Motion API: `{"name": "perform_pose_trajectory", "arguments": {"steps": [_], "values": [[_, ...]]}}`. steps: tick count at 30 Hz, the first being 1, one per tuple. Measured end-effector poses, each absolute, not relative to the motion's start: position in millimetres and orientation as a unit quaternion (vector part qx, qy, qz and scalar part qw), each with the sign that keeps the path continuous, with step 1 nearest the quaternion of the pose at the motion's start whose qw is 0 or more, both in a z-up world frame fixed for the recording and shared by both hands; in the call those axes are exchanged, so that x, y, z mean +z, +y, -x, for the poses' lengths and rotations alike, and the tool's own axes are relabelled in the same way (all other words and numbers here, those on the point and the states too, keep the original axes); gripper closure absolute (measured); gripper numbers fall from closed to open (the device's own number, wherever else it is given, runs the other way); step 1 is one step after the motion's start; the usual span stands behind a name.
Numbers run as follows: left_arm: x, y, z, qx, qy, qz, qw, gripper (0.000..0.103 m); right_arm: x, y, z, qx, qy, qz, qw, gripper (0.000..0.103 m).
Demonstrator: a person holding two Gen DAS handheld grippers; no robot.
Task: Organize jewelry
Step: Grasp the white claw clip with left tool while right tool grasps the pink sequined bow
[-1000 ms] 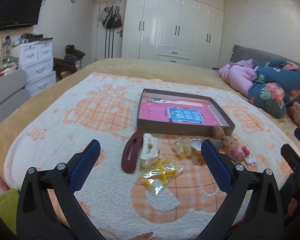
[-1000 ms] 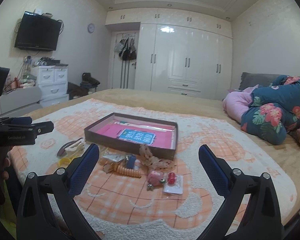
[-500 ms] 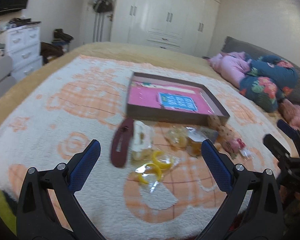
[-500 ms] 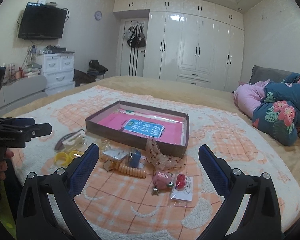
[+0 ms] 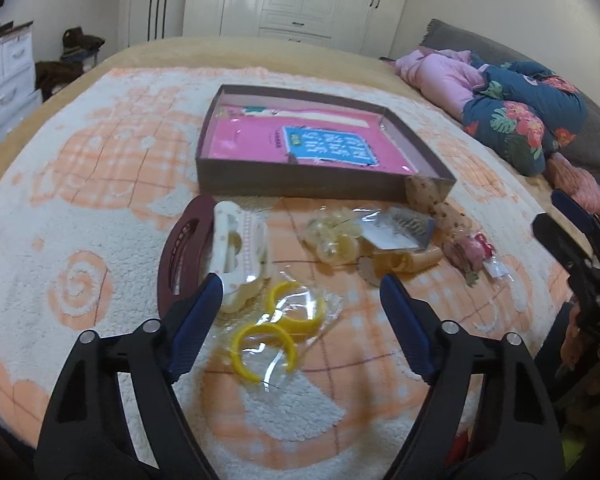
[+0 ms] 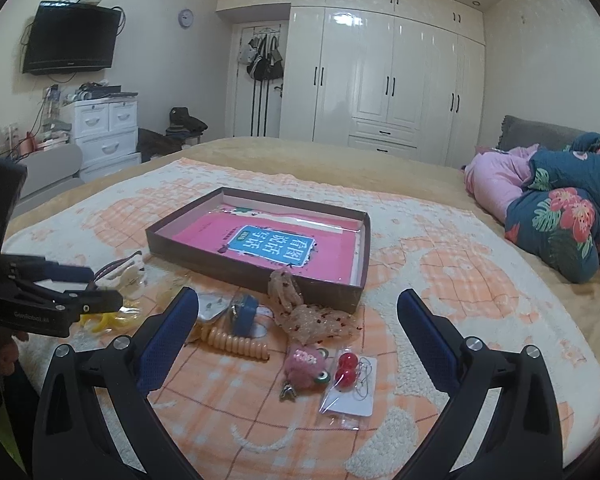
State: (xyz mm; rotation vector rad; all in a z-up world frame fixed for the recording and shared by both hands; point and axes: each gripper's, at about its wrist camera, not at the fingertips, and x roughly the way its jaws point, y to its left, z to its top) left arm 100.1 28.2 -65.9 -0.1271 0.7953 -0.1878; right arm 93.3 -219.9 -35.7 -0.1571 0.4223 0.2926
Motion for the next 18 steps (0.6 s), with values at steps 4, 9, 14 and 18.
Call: {"name": "perform_pose_trajectory", "arguments": {"steps": [4, 9, 14, 18], "values": [[-72.5, 37.8, -111.2, -0.081, 0.406, 0.071, 0.908, 0.039, -37.9, -223.1, -102.2, 0.141, 0.213, 0.072, 0.964, 0.006], [-78.3, 45.8, -124.0, -0.088, 0.424, 0.092, 0.897, 0.047, -39.4, -226.1, -112.1, 0.141, 0.219, 0.062, 0.964, 0.006], [-82.0, 43.9, -137.1, -0.092, 0.433, 0.092, 0.892, 0.052, -44.0, -225.1, -121.6, 0.141, 0.229, 0.069, 0.961, 0.006], [-84.3, 38.8, -146.6, -0.094, 0.437, 0.085, 0.89, 0.061, -52.2, -224.8, -142.2, 0.142, 0.269, 0.078, 0.949, 0.006]]}}
